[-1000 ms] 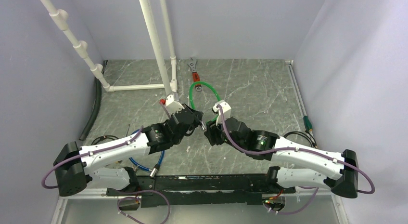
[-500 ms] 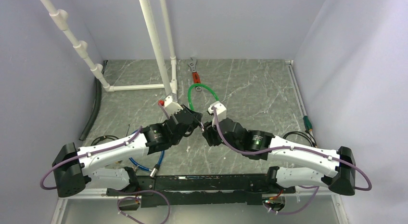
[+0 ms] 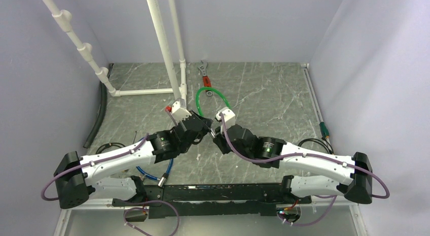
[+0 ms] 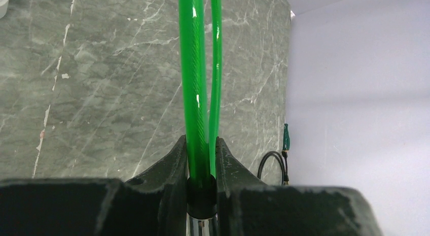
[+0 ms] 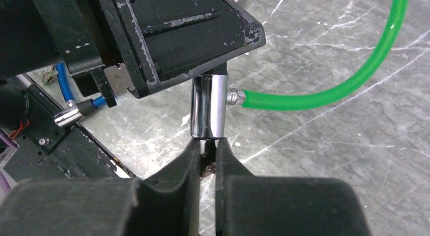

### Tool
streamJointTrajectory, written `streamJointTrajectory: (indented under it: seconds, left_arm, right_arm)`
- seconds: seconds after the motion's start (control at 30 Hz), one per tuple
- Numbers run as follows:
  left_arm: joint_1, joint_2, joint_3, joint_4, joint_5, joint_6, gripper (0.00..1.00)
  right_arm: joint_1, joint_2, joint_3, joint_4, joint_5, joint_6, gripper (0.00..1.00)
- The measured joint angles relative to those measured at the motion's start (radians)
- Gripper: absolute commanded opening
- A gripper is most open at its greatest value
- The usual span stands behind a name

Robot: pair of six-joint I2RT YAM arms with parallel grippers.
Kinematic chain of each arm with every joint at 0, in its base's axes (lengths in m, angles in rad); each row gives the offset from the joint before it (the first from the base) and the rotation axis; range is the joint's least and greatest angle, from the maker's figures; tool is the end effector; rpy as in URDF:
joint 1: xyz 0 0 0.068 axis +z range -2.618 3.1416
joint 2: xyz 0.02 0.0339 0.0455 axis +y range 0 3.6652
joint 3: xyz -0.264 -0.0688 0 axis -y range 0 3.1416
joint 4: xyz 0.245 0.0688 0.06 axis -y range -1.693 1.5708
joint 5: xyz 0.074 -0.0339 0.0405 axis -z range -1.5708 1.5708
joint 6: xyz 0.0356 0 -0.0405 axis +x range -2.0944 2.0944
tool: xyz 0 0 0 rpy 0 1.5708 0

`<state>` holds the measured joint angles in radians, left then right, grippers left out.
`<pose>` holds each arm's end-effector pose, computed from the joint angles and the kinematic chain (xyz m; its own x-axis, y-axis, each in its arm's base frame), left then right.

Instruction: Unlock with the key

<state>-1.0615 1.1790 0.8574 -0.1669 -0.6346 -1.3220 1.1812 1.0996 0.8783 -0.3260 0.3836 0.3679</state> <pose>0.1458 -0.2178 0.2888 -0.4904 -0.7227 -0.4871 -0.1115 0.6064 -0.7873 0.1049 0.2204 0.2978 -0.4493 -0.2162 -0.8668 -0.6161 0.7776 0.1254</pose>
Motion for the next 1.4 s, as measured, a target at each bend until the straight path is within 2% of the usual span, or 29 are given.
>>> streamJointTrajectory:
  seconds: [0.2, 0.47, 0.73, 1.13, 1.4]
  left_arm:
    - [0.002, -0.030, -0.032, 0.031, 0.001, 0.002, 0.00]
    - [0.002, -0.083, -0.157, 0.265, 0.047, 0.044, 0.00]
    - [0.005, -0.108, -0.236, 0.497, 0.105, 0.105, 0.00]
    - [0.007, -0.127, -0.309, 0.687, 0.172, 0.177, 0.00]
    - [0.012, -0.143, -0.369, 0.867, 0.259, 0.258, 0.00]
  right_arm:
    - [0.005, 0.000, 0.002, 0.008, -0.001, 0.007, 0.00]
    - [-0.009, -0.068, -0.037, 0.033, -0.042, 0.022, 0.00]
    - [-0.150, -0.186, -0.113, 0.110, -0.283, 0.071, 0.00]
    - [-0.236, -0.255, -0.174, 0.179, -0.459, 0.103, 0.00]
    - [-0.344, -0.311, -0.243, 0.289, -0.674, 0.159, 0.00]
